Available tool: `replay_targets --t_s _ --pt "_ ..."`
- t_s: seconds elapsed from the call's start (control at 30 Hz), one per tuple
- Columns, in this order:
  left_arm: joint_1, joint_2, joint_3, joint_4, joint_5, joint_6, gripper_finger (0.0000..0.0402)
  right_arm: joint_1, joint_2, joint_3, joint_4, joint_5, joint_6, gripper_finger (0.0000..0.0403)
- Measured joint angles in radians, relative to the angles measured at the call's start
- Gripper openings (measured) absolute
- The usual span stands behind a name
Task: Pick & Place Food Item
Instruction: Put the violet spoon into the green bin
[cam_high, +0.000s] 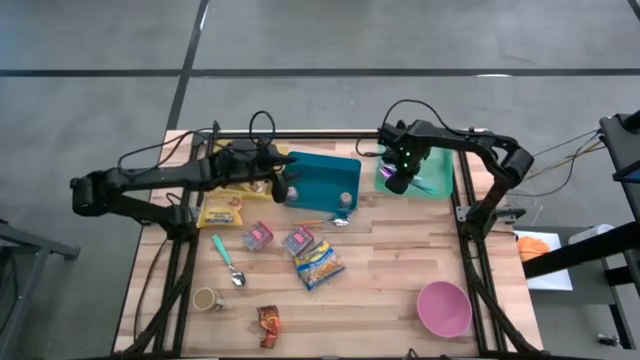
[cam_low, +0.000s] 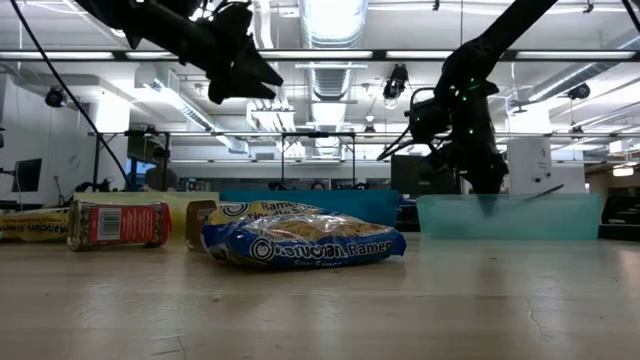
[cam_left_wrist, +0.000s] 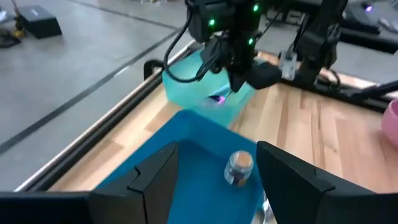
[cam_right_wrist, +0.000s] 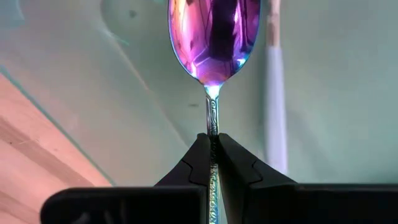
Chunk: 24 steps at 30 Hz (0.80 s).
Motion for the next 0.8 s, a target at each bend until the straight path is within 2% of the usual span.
replay_targets --t_s 0.8 --pt "0.0 0.0 -0.002 -0.043 -0.006 0.007 0.0224 0.002 0.008 -0.005 0.033 -0.007 -0.035 0.0008"
